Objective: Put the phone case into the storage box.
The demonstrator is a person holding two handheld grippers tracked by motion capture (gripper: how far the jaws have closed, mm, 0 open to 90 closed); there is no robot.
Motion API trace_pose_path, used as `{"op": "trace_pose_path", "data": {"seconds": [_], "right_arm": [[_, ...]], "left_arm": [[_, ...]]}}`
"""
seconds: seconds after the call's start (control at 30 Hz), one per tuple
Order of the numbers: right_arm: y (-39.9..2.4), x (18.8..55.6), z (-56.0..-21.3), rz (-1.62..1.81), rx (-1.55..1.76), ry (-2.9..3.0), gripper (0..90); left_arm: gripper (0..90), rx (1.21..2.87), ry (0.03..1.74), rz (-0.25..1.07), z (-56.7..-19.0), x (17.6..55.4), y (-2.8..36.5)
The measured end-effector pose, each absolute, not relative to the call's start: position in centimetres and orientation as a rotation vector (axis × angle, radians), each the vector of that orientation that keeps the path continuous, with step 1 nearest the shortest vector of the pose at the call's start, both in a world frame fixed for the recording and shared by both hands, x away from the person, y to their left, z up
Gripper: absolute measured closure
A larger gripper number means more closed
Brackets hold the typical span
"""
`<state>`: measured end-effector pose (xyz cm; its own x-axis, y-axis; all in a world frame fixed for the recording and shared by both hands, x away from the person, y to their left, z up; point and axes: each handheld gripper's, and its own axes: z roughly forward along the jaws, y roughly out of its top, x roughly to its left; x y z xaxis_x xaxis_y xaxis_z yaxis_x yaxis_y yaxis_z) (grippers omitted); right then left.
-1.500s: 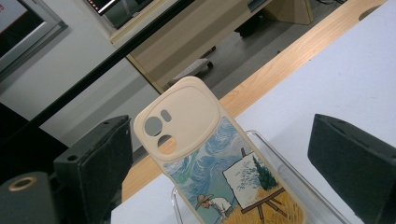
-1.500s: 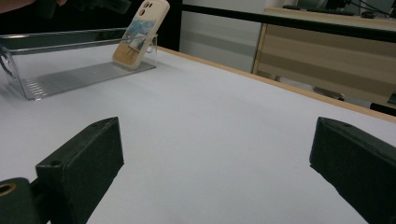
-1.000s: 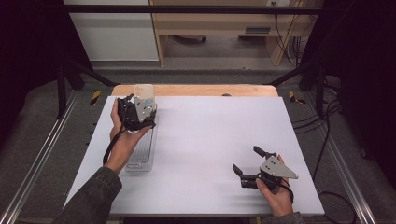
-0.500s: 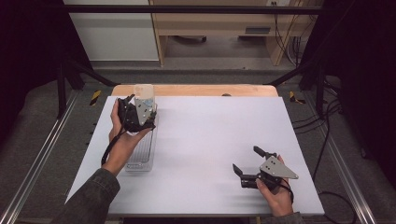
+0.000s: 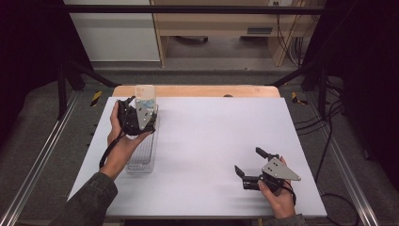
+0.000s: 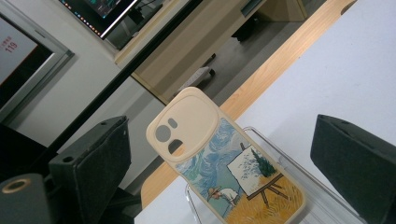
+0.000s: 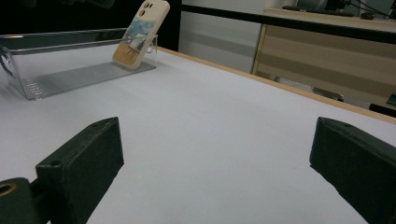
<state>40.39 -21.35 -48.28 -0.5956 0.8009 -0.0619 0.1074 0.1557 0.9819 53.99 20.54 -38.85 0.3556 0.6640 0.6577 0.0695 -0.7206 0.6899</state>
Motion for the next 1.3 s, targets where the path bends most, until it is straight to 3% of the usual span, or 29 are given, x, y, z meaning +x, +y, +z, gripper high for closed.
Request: {"op": "trace_pose_path", "data": {"seconds": [1.3], "right_arm": [[-21.2,40.4,-48.3,1.480,0.862,1.840,2.8]], "left_arm": [[5.5,2.086,0.518,1.394,-37.9,49.9,19.8]]}}
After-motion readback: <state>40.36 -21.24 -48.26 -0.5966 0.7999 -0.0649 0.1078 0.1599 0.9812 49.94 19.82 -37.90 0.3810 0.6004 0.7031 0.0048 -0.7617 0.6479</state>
